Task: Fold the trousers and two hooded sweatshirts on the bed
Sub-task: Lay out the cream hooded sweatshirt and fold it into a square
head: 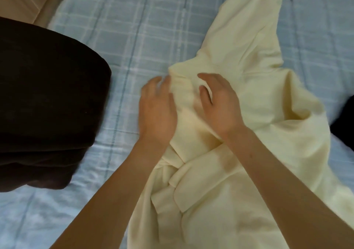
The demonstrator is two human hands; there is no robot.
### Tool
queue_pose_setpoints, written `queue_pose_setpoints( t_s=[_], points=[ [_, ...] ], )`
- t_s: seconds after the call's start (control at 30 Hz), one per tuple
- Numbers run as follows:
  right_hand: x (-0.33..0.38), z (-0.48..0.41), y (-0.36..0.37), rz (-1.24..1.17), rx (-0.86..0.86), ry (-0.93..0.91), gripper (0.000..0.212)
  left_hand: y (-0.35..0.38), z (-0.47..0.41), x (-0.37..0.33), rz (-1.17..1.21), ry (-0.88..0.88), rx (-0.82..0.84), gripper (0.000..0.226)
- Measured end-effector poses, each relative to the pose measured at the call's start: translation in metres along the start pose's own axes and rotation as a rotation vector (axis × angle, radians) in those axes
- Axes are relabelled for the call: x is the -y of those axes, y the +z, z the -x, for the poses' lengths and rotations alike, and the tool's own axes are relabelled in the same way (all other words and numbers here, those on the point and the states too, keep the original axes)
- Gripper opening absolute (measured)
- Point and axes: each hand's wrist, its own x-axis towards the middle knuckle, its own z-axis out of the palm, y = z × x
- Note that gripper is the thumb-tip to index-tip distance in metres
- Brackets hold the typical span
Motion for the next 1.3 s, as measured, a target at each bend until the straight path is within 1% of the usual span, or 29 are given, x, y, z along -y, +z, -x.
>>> queue_pose_setpoints(
  t_s=[0.03, 0.07, 0.1, 0.13, 0.2, 0.3, 0.37, 0.4, 0.43, 0.47, 0.5, 0.53, 0.57, 0.6, 0.63, 0.7, 0.73, 0.77, 0.83, 0.9, 0.93, 0.97, 1.0, 1.03, 1.1, 1.17, 1.2, 1.23, 1.3],
  points=[
    [0.0, 0.019, -0.007, 0.064, -0.004, -0.007, 0.04, 0.004, 0.001, -0.004, -0.071, 0.17, 0.074, 0.044],
    [-0.003, 0.039, -0.01, 0.142, 0.034, 0.005, 0.045, 0.012, 0.0, -0.003, -0.15, 0.309, 0.162, 0.048],
    [-0.01, 0.057, -0.01, 0.234, 0.099, 0.03, 0.05, 0.02, -0.002, 0.002, -0.22, 0.38, 0.252, 0.053],
    [-0.02, 0.07, -0.006, 0.317, 0.179, 0.061, 0.055, 0.026, -0.005, 0.011, -0.265, 0.388, 0.329, 0.057],
    [-0.04, 0.082, 0.005, 0.415, 0.307, 0.115, 0.061, 0.039, -0.007, 0.028, -0.317, 0.363, 0.407, 0.062],
    [-0.045, 0.076, 0.009, 0.391, 0.401, 0.16, 0.065, 0.042, -0.007, 0.029, -0.38, 0.346, 0.428, 0.062],
    [-0.044, 0.076, -0.012, 0.251, 0.367, 0.139, 0.064, 0.035, -0.01, 0.013, -0.485, 0.306, 0.468, 0.062],
    [-0.047, 0.078, -0.031, 0.185, 0.294, 0.128, 0.06, 0.031, -0.013, 0.002, -0.572, 0.276, 0.503, 0.061],
    [-0.054, 0.081, -0.053, 0.16, 0.18, 0.109, 0.055, 0.029, -0.017, -0.011, -0.627, 0.23, 0.519, 0.06],
    [-0.068, 0.083, -0.075, 0.181, 0.049, 0.101, 0.05, 0.028, -0.019, -0.024, -0.633, 0.204, 0.496, 0.059],
    [-0.086, 0.088, -0.095, 0.223, -0.074, 0.12, 0.048, 0.027, -0.018, -0.041, -0.561, 0.208, 0.448, 0.057],
    [-0.104, 0.092, -0.114, 0.276, -0.165, 0.171, 0.048, 0.03, -0.015, -0.06, -0.404, 0.244, 0.379, 0.054],
    [-0.124, 0.096, -0.128, 0.314, -0.218, 0.244, 0.048, 0.039, -0.01, -0.08, -0.206, 0.287, 0.354, 0.051],
    [-0.14, 0.1, -0.138, 0.313, -0.228, 0.316, 0.05, 0.05, -0.004, -0.103, 0.016, 0.288, 0.386, 0.045],
    [-0.154, 0.104, -0.143, 0.221, -0.214, 0.397, 0.05, 0.064, 0.001, -0.127, 0.223, 0.215, 0.467, 0.037],
    [-0.166, 0.11, -0.146, -0.099, -0.214, 0.55, 0.043, 0.09, 0.009, -0.175, 0.521, -0.002, 0.584, 0.032],
    [-0.169, 0.112, -0.146, -0.229, -0.242, 0.598, 0.037, 0.101, 0.01, -0.196, 0.606, -0.098, 0.611, 0.036],
    [-0.173, 0.114, -0.147, -0.302, -0.264, 0.614, 0.035, 0.11, 0.009, -0.216, 0.652, -0.167, 0.637, 0.044],
    [-0.182, 0.122, -0.149, -0.351, -0.218, 0.61, 0.036, 0.128, 0.003, -0.247, 0.658, -0.253, 0.7, 0.066],
    [-0.187, 0.131, -0.149, -0.386, -0.195, 0.602, 0.038, 0.143, -0.004, -0.265, 0.598, -0.267, 0.759, 0.084],
    [-0.19, 0.135, -0.149, -0.452, -0.236, 0.623, 0.037, 0.149, -0.005, -0.269, 0.543, -0.218, 0.78, 0.088],
    [-0.191, 0.138, -0.15, -0.545, -0.3, 0.664, 0.036, 0.154, -0.005, -0.27, 0.496, -0.155, 0.793, 0.087],
    [-0.192, 0.141, -0.152, -0.601, -0.348, 0.713, 0.035, 0.159, -0.006, -0.267, 0.484, -0.099, 0.784, 0.084],
    [-0.193, 0.143, -0.154, -0.627, -0.359, 0.745, 0.033, 0.161, -0.007, -0.26, 0.534, -0.081, 0.774, 0.084],
    [-0.199, 0.147, -0.154, -0.513, -0.239, 0.727, 0.03, 0.161, -0.009, -0.247, 0.682, -0.106, 0.756, 0.088],
    [-0.202, 0.152, -0.15, -0.309, -0.076, 0.65, 0.037, 0.16, -0.008, -0.237, 0.704, -0.12, 0.683, 0.084],
    [-0.202, 0.152, -0.148, -0.225, -0.038, 0.612, 0.039, 0.16, -0.006, -0.235, 0.642, -0.127, 0.632, 0.078],
    [-0.202, 0.151, -0.146, -0.17, -0.047, 0.582, 0.037, 0.162, -0.002, -0.235, 0.544, -0.135, 0.584, 0.071],
    [-0.201, 0.148, -0.148, -0.119, -0.132, 0.547, 0.028, 0.166, 0.004, -0.239, 0.336, -0.167, 0.55, 0.068]
  ],
)
